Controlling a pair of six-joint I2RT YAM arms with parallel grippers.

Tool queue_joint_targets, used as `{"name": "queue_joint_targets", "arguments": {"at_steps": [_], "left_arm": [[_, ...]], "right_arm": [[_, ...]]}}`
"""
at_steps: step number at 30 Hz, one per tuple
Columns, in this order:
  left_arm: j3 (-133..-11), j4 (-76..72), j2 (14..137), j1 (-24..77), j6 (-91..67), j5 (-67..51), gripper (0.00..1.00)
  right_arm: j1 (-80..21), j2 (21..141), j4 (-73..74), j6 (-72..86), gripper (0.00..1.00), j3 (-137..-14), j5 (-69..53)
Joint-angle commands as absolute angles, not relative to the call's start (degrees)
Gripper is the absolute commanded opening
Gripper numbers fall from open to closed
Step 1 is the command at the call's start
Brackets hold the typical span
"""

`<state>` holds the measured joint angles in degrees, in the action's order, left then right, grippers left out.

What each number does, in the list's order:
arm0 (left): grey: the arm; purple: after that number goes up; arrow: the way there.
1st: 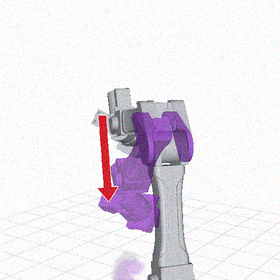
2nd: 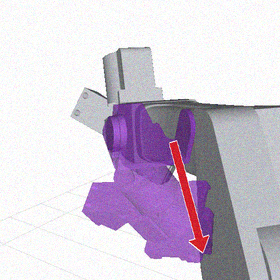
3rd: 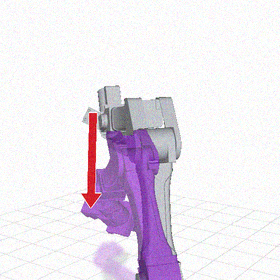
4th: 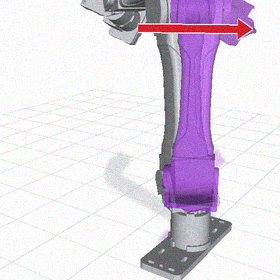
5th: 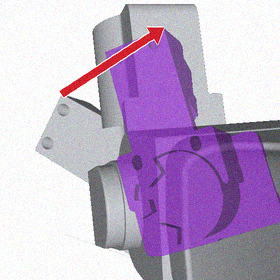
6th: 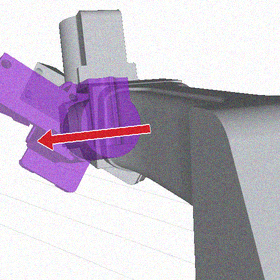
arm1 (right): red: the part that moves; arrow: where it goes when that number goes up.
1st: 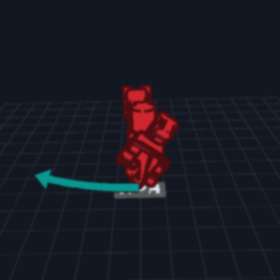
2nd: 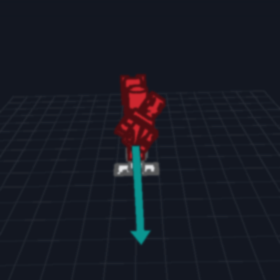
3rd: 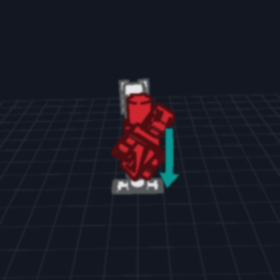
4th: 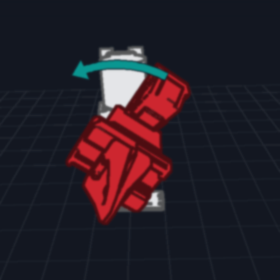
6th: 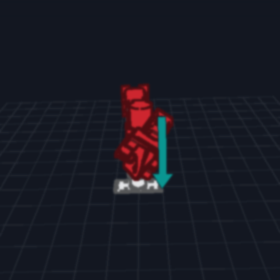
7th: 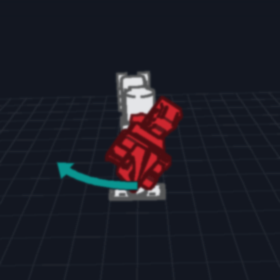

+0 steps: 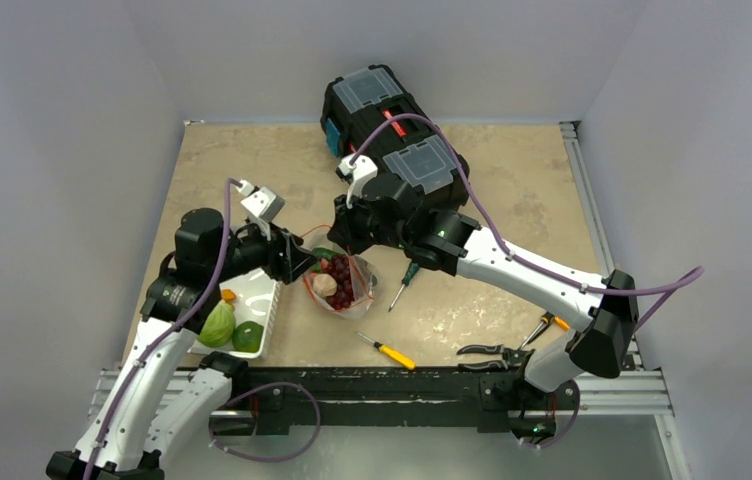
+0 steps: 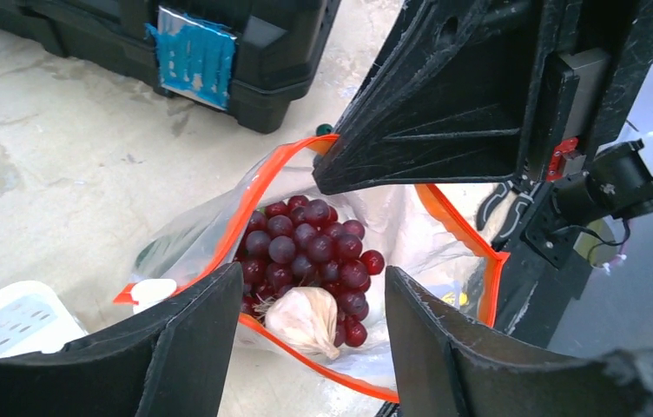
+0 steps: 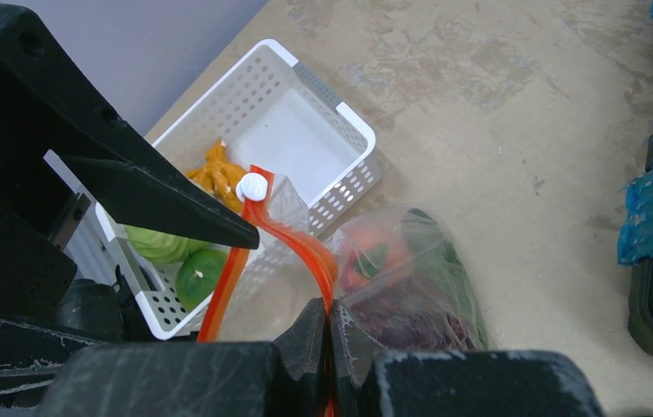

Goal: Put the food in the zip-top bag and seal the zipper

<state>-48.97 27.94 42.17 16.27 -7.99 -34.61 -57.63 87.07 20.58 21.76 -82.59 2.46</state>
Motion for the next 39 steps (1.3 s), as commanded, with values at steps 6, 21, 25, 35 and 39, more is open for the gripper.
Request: {"name": "queue_joint_targets", "arguments": {"at_steps": [6, 21, 25, 35, 39], "left_arm": [[-49.7, 26.1, 38.3, 16.5, -6.8, -28.9, 0.62], [-47.3, 29.3, 25.9, 16.5, -11.1, 20.8, 0.61], [-47.0, 31.9, 24.4, 16.5, -15.2, 38.0, 0.69], [-52.2, 50.8, 33.6, 16.5, -32.0, 45.7, 0.86], [-52.8, 63.1, 34.9, 16.4, -43.7, 46.3, 0.96]], "right_arm": [[-57.6, 85.4, 17.0, 21.5, 0.0, -85.0, 2.7], [-57.6, 85.2, 16.6, 21.5, 0.0, -84.4, 2.5], [-57.6, 85.1, 16.6, 21.4, 0.0, -84.5, 2.3], [-57.6, 85.1, 17.3, 20.9, 0.0, -85.3, 2.1], [-57.6, 85.5, 17.3, 20.7, 0.0, -85.5, 1.7]]}}
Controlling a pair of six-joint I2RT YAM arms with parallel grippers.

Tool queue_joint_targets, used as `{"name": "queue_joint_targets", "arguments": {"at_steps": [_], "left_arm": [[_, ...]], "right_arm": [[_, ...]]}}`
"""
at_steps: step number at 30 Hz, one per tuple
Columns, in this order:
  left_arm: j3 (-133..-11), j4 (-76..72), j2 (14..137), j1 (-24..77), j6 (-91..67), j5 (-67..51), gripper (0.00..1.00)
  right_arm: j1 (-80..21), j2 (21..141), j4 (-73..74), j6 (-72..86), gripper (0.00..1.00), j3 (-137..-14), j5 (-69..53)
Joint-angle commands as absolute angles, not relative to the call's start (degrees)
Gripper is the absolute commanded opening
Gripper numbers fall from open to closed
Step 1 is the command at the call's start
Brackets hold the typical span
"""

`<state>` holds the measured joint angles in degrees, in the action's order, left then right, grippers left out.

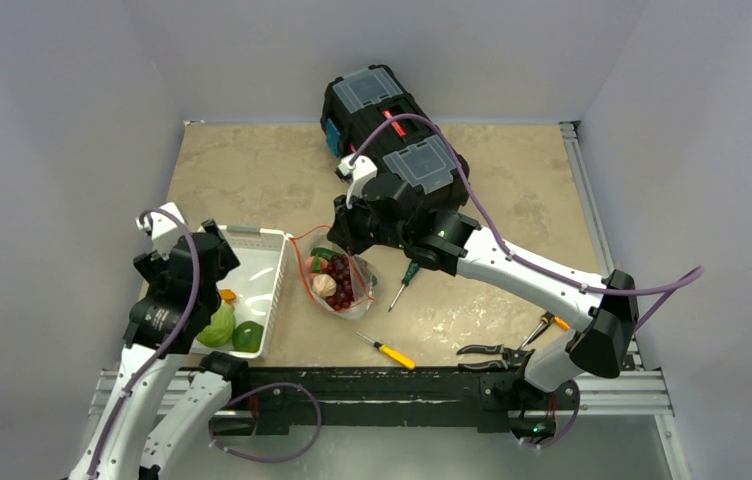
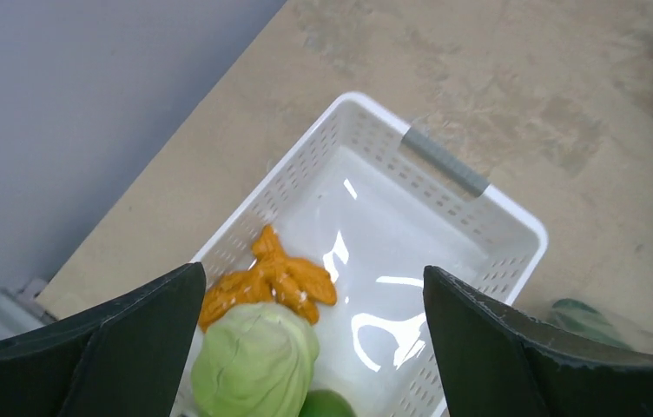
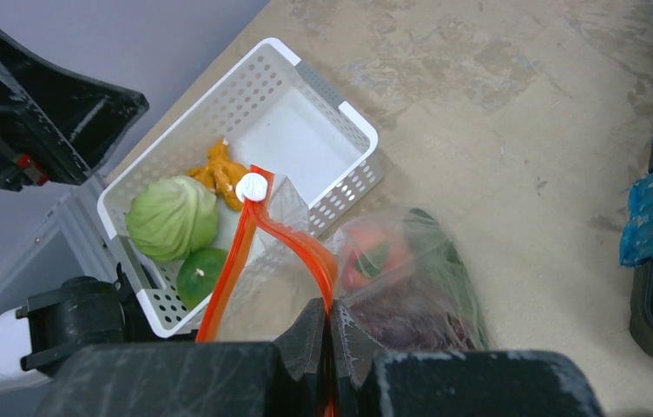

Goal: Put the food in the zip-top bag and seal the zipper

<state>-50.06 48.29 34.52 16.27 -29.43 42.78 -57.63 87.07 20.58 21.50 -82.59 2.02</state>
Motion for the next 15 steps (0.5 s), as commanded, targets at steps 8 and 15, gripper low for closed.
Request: {"name": "queue_joint_targets", "arguments": {"at_steps": [8, 15], "left_arm": [[-47.0, 71.4, 32.1, 16.3, -58.2, 42.2, 1.0], [-45.1, 74.2, 36.7, 15.3, -67.0, 40.5, 1.0]], "right_arm": [[-57.6, 86.1, 16.9, 20.8, 0.0, -85.8, 0.8], [-57.5, 84.5, 16.7, 20.9, 0.0, -84.2, 1.0]]}}
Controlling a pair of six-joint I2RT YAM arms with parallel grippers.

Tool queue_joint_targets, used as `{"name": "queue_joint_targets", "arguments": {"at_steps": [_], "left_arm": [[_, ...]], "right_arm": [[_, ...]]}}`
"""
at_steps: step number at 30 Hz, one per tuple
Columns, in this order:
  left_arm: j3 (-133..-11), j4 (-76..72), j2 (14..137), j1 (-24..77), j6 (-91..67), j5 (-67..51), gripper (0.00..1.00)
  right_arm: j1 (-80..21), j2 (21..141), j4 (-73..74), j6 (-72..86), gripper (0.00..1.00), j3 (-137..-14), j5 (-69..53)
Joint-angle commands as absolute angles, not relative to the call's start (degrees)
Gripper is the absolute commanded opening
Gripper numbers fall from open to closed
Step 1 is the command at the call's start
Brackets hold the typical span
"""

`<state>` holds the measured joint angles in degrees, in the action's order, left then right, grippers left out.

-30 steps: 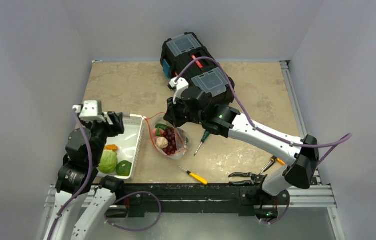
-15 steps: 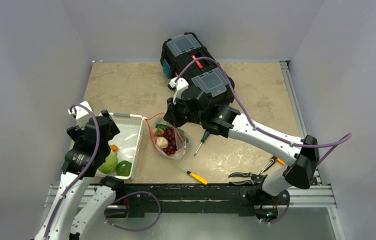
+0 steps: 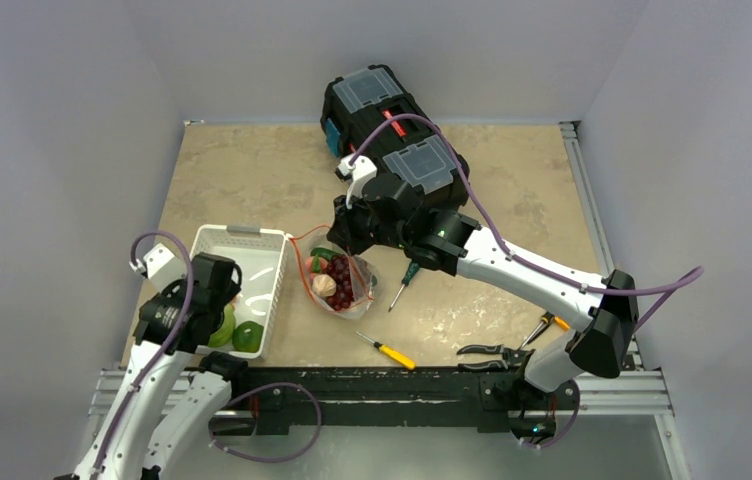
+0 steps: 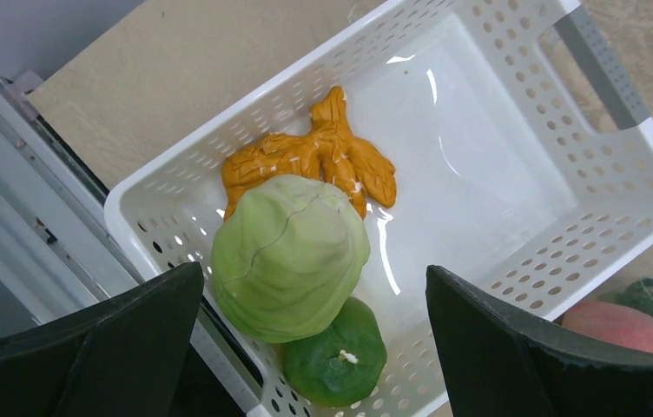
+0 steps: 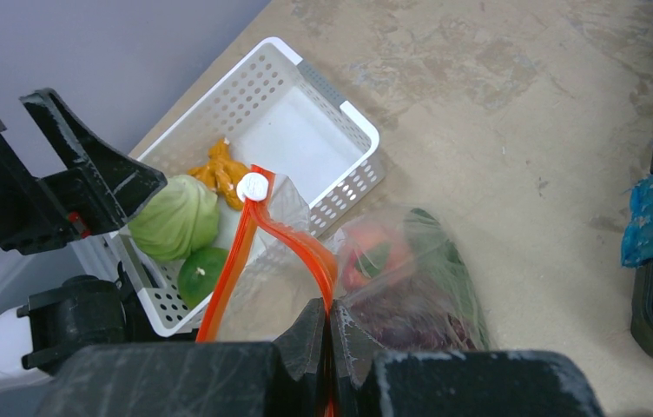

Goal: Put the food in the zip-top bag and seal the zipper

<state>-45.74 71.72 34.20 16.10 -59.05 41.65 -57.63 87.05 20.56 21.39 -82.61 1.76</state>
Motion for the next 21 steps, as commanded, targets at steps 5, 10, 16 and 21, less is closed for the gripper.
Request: {"name": "queue_joint_targets", "arguments": {"at_steps": [5, 10, 16, 21], "left_arm": [[-43.1, 73.7, 38.6, 12.4, -68.7, 39.3, 1.0], [-40.5, 70.7, 38.6, 8.4, -68.0, 35.9, 1.0], [-38.6, 65.7, 41.3, 4.3, -65.6, 32.3, 0.98], [-36.9, 63.4, 43.9, 4.0, -66.3, 30.8, 0.95]], "right_arm": [[-57.6, 83.7, 16.4, 21.0, 0.0, -83.5, 1.2], [-57.6, 83.6, 16.2, 21.2, 0.0, -83.2, 1.2], [-57.6, 83.7, 16.0, 21.3, 0.0, -83.2, 0.9], [-57.6, 83.5, 15.9, 21.3, 0.0, -83.0, 1.1]]}}
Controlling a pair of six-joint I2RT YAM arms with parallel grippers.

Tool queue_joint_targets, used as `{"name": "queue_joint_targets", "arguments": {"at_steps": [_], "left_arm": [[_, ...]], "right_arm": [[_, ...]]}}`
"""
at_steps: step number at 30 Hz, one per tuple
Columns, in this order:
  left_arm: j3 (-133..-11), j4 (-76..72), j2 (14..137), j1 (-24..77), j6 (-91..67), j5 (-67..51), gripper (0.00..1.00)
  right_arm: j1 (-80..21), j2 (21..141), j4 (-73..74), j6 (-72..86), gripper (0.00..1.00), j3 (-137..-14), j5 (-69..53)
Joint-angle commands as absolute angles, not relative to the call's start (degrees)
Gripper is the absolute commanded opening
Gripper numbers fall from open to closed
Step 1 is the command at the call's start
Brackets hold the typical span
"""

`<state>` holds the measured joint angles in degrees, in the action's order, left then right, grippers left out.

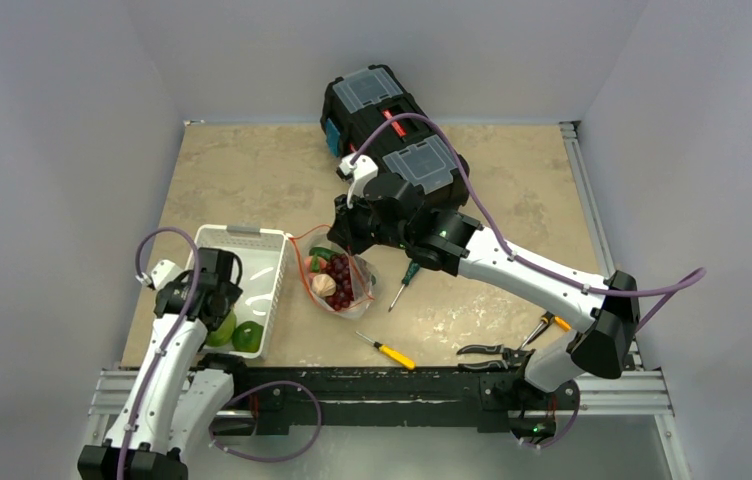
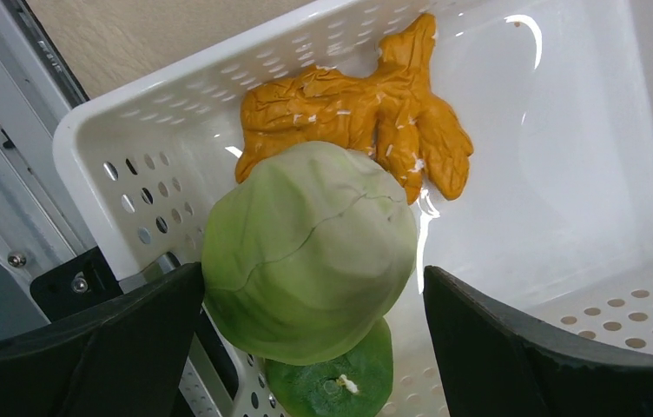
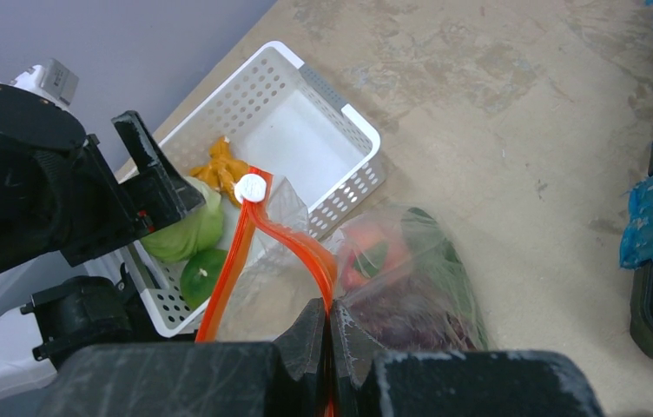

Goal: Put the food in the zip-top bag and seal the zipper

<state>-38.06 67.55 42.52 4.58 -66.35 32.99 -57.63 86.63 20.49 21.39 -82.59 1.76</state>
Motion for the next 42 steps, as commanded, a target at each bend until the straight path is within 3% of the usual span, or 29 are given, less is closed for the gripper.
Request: {"name": "queue_joint_targets", "arguments": {"at_steps": [1, 6, 11, 18, 24, 30, 33, 42], "left_arm": [[-36.6, 63.1, 44.3, 4.0, -66.6, 30.6, 0.95], [-35.0, 62.1, 45.1, 3.7, -68.0, 29.7, 0.9], [-34.9, 61.6, 43.2, 3.6, -67.6, 28.9, 0.65], [-39.1, 63.1, 38.4, 3.6, -63.4, 28.6, 0.46], [-42.6, 57.6, 32.6, 3.6, -52.1, 18.5, 0.34], [-46.3, 51.6, 32.7, 3.6, -41.2, -0.5, 0.29], [-48.6, 49.1, 33.9, 3.7, -36.3, -13.0, 0.21], [-53.8, 44.3, 28.0, 3.7, -29.4, -31.1, 0.24]], "right_arm": [[-57.6, 83.5, 16.0, 21.3, 0.0, -82.8, 1.1], [-57.6, 83.5, 16.0, 21.3, 0.0, -82.7, 1.3], [-57.6, 83.4, 16.0, 21.2, 0.0, -82.7, 1.4], [-57.6, 84.0, 15.9, 21.2, 0.0, -82.9, 1.2], [-57.6, 84.7, 15.9, 21.3, 0.0, -83.3, 0.9], [-57.6, 85.0, 16.2, 21.4, 0.0, -83.5, 1.1], [-57.6, 85.0, 16.5, 21.4, 0.0, -83.6, 1.5], [-57.6, 85.1, 16.9, 21.6, 0.0, -84.0, 2.2]]}}
